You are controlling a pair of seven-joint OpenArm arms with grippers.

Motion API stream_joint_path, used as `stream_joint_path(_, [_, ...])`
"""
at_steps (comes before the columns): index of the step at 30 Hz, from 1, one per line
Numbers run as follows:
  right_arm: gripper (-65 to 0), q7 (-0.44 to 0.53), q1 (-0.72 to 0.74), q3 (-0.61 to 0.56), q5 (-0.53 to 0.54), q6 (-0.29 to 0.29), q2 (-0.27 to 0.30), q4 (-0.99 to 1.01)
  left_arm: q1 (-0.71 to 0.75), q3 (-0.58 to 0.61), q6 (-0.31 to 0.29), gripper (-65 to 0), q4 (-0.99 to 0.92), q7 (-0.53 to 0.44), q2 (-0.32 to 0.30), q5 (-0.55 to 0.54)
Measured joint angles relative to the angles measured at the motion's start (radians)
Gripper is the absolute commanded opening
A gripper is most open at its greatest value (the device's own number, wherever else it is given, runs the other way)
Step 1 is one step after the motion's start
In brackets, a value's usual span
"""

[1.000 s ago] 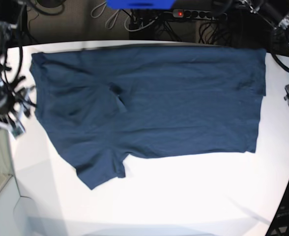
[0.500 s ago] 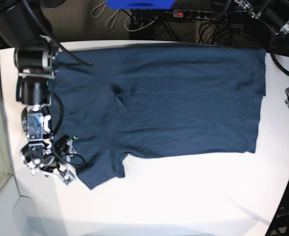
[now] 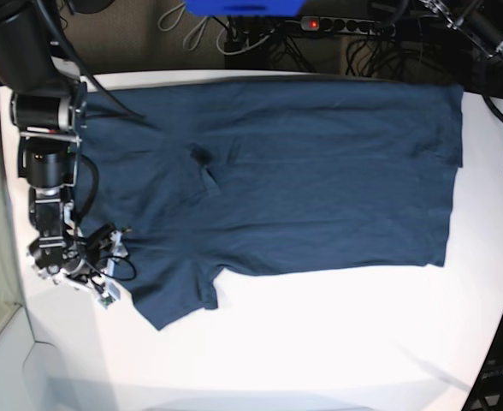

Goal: Layout the t-shirt on the table in an organized manner, then fold the t-shirt properly
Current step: 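Release the edge and move both grippers to the hem side, then grasp the hem edge with both grippers and fold it toward the collar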

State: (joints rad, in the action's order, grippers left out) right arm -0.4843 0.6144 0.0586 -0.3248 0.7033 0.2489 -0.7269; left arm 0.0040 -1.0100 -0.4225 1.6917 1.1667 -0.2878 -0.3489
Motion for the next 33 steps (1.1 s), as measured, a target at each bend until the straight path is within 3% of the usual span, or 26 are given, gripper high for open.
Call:
stream_joint_path(5, [-27.7,0.038,-0.036,0.006,0.027,-0.009,0.000,-0.007,-0.052,0.003,0.003,-23.8,-0.095,0.004,0.003,0.011])
stream_joint_path(8, [-33.9,0.059,-0.050,0.006,0.034,-0.011,-0.003,-0.012,-0.149,0.005,-0.005,-23.7,-0.206,-0.012,0.002,0.095])
stream_joint_path(17, [-56.1,0.092,-0.078,0.002,0.060,-0.011,-0.016,-0.016,-0.356,0.311,0.003,-23.6,-0.570,-0.282,0.007,0.340])
stream_joint_path(20, [-61.9,0.097,-0.080,-0.001,0.065,-0.010,-0.017,-0.017,-0.454,0.359,0.006,-23.6,-0.784,-0.350,0.007,0.460])
stream_joint_path(22, [-64.8,0.095,-0.080,-0.001,0.063,-0.009,-0.017,-0.017,-0.505,0.358,0.006,-23.6,-0.917,-0.422,0.006,0.482])
stream_joint_path(24, [-65.0,0.092,-0.080,-0.001,0.056,-0.009,-0.019,-0.017,-0.529,0.358,0.007,-23.6,-1.001,-0.518,0.003,0.493])
stream_joint_path(28, [-65.0,0.102,-0.089,-0.001,0.061,-0.010,-0.018,-0.018,-0.539,0.365,0.007,-23.6,-1.052,-0.613,-0.005,0.502])
stream_joint_path(33, [-65.0,0.105,-0.092,-0.001,0.064,-0.012,-0.017,-0.018,-0.551,0.365,0.008,-23.8,-1.085,-0.649,-0.003,0.502])
